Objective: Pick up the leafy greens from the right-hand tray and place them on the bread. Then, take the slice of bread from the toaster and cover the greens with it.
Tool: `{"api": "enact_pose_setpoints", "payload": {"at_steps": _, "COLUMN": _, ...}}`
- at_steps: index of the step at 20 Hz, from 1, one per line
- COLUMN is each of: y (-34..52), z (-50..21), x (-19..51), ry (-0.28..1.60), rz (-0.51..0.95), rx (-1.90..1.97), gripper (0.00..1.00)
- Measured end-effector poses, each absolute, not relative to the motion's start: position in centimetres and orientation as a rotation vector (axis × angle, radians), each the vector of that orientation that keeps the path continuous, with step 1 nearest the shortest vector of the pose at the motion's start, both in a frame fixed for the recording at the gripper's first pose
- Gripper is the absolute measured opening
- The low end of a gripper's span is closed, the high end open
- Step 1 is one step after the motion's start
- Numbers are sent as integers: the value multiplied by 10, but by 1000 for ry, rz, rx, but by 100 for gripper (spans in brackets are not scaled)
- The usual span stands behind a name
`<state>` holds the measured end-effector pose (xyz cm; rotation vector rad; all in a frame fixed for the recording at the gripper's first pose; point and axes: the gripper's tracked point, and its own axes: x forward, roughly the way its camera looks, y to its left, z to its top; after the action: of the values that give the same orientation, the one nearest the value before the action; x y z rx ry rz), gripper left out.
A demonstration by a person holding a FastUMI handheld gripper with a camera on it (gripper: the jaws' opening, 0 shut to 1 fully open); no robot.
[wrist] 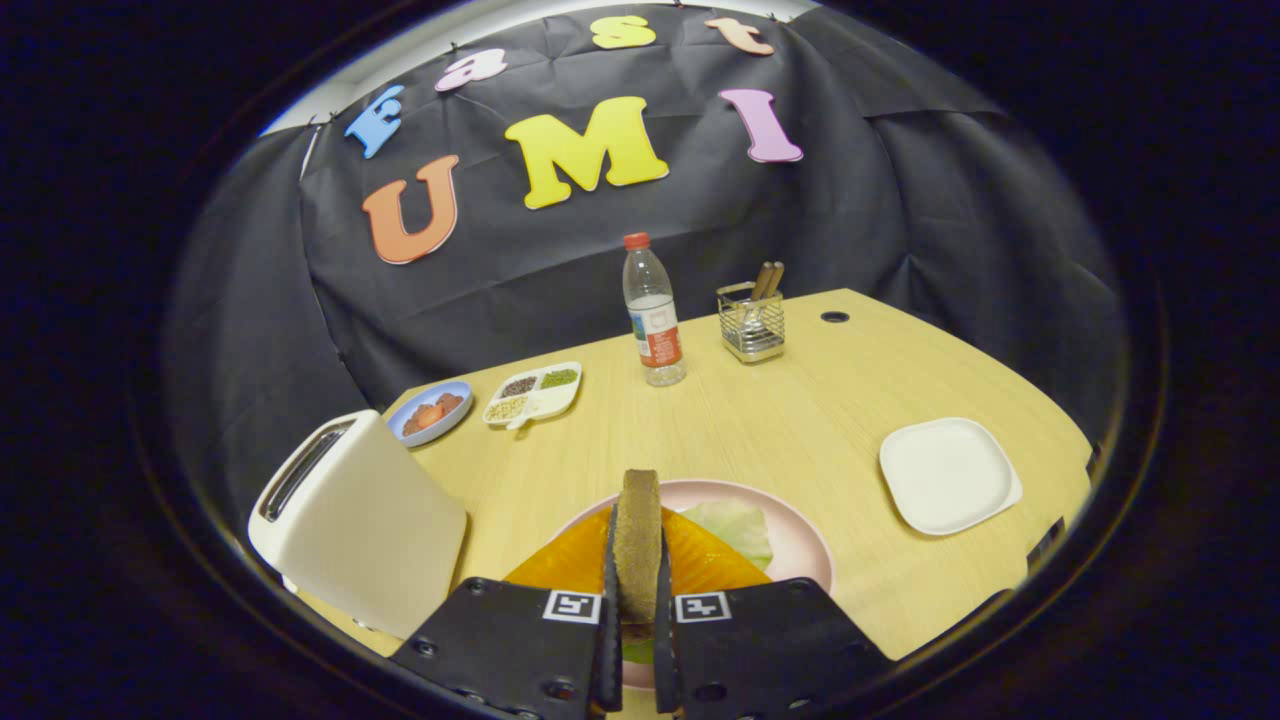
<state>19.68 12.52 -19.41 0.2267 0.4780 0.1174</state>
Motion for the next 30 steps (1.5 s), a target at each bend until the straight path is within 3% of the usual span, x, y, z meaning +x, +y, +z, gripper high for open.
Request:
{"api": "enact_pose_setpoints", "payload": {"at_steps": 5, "y": 108, "z": -211, "x": 199, "ry": 491, "rz": 130, "rx": 208, "gripper": 12}}
{"api": "enact_pose_setpoints", "payload": {"at_steps": 10, "y": 96, "z": -227, "x": 203, "ry": 475, "rz": 119, "rx": 150, "gripper": 21}}
{"api": "enact_pose_setpoints", "payload": {"at_steps": 15, "y": 86, "z": -239, "x": 203, "ry": 482, "rz": 108, "rx": 125, "gripper": 39}}
{"api": "enact_pose_setpoints", "payload": {"at_steps": 21, "y": 70, "z": -235, "x": 200, "ry": 434, "rz": 51, "rx": 20, "gripper": 70}}
{"api": "enact_pose_setpoints", "payload": {"at_steps": 26, "y": 64, "z": -193, "x": 186, "ry": 327, "rz": 35, "rx": -20, "gripper": 93}}
{"api": "enact_pose_setpoints", "payload": {"at_steps": 30, "y": 67, "z": -132, "x": 158, "ry": 185, "rz": 38, "rx": -54, "gripper": 94}}
